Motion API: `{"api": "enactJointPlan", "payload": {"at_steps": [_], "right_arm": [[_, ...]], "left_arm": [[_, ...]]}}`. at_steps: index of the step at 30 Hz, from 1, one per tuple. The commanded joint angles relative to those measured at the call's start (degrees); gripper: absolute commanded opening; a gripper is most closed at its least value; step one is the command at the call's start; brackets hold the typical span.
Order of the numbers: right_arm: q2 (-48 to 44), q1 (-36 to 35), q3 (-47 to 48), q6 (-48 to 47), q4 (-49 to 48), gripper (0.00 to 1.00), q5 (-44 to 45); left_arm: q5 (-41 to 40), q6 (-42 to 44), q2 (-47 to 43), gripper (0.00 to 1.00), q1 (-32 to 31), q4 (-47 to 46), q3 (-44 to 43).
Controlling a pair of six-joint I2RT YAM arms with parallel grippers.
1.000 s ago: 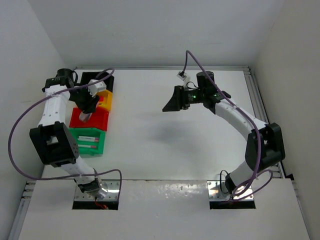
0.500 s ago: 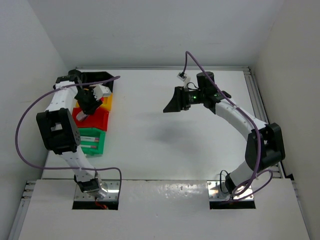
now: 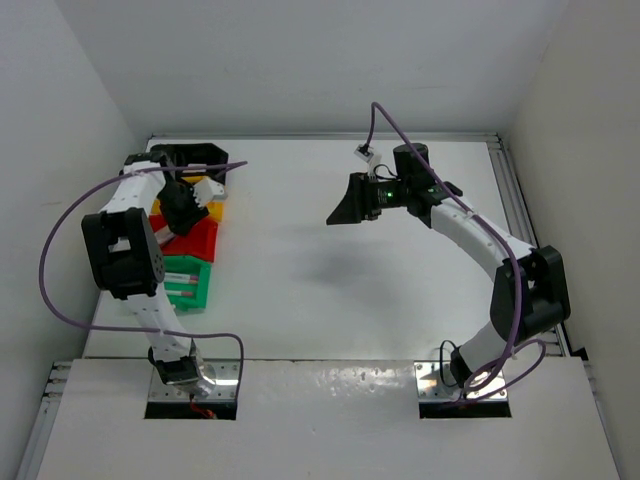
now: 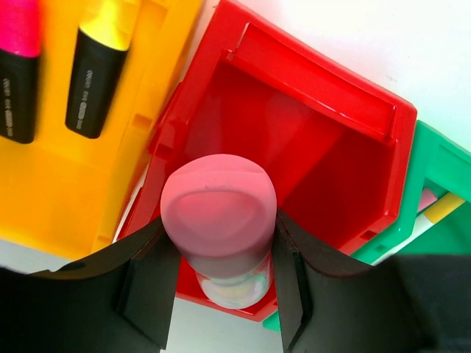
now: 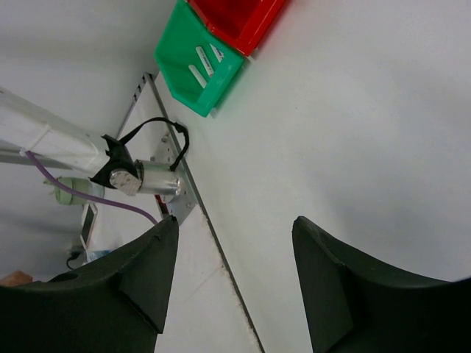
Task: Sort the stationery into containers
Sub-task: Place the stationery in the storage box, then reset both arms
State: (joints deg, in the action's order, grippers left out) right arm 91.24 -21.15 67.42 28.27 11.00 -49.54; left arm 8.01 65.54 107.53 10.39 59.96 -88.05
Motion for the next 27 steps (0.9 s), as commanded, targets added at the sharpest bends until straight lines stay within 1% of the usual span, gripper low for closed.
{"api": "enactJointPlan", "payload": {"at_steps": [1, 3, 4, 7, 8, 10, 12, 13, 15, 18, 19, 20, 23, 24, 25, 26, 27], "right_arm": [[-0.27, 0.32, 0.43, 0.03, -2.39, 0.62, -0.65], [-0.27, 0.49, 0.43, 0.12, -2.48, 0.63, -0.73], [-0.27, 0.58, 0.35, 0.12, -2.48, 0.63, -0.91], [-0.36, 0.67, 0.17, 0.38, -2.57, 0.63, -1.09], [-0.36, 0.76, 0.17, 0.47, -2.65, 0.63, -1.09], [-0.45, 0.67, 0.17, 0.56, -2.74, 0.63, -1.26], [-0.45, 0.67, 0.26, 0.82, -2.74, 0.63, -1.26], [-0.45, 0.67, 0.52, 0.82, -2.66, 0.63, -1.18], [-0.71, 0.67, 0.78, 0.91, -2.65, 0.63, -1.18], [-0.80, 0.76, 1.83, 0.56, -1.87, 0.63, -1.18], [-0.98, 1.02, 2.28, -0.23, -0.65, 0.63, -1.09], [-1.07, 1.19, 2.71, -0.58, -0.02, 0.63, -0.91], [-1.94, 2.68, 4.73, -3.04, 3.22, 0.63, 0.05], [-2.29, 3.56, 5.35, -5.83, 6.28, 0.63, 1.45], [-2.64, 3.83, 6.75, -7.60, 8.22, 0.63, 2.94], [-2.91, 4.18, 7.37, -9.97, 10.68, 0.64, 4.87], [-3.61, 4.62, 8.07, -14.78, 15.49, 0.65, 7.33]], "left_arm": [[-1.77, 0.56, 0.31, 0.11, -0.99, 1.20, -2.47], [-1.95, 0.21, 1.02, 0.20, -1.25, 1.47, -2.56], [-2.29, -0.14, 1.37, 0.30, -1.34, 1.47, -2.91], [-2.12, -0.59, 1.81, 0.40, -1.34, 1.91, -4.31], [-1.77, -0.93, 2.16, 0.53, -1.43, 2.43, -4.76], [-1.42, -1.38, 2.51, 0.71, -1.52, 3.66, -7.20], [-0.02, -1.82, 2.78, 0.76, -1.78, 5.24, -9.67], [1.12, -2.25, 2.86, 0.81, -2.21, 7.51, -12.82], [2.01, -2.52, 2.34, 0.86, -2.83, 8.94, -15.82], [2.97, -2.96, 1.64, 0.88, -3.97, 12.45, -23.02], [4.89, -3.39, 1.37, 0.88, -4.41, 15.24, -28.52], [5.26, -4.62, 0.94, 0.88, -4.68, 15.62, -30.32], [7.54, -7.61, -3.54, 0.93, -7.48, 15.53, -33.24], [8.68, -10.05, -6.07, 0.93, -8.01, 15.01, -33.15], [9.65, -14.34, -8.27, 0.96, -8.80, 14.40, -32.89], [10.87, -16.65, -9.34, 1.00, -8.98, 12.91, -32.36], [13.24, -19.63, -10.31, 1.00, -9.25, 11.50, -31.49]]}}
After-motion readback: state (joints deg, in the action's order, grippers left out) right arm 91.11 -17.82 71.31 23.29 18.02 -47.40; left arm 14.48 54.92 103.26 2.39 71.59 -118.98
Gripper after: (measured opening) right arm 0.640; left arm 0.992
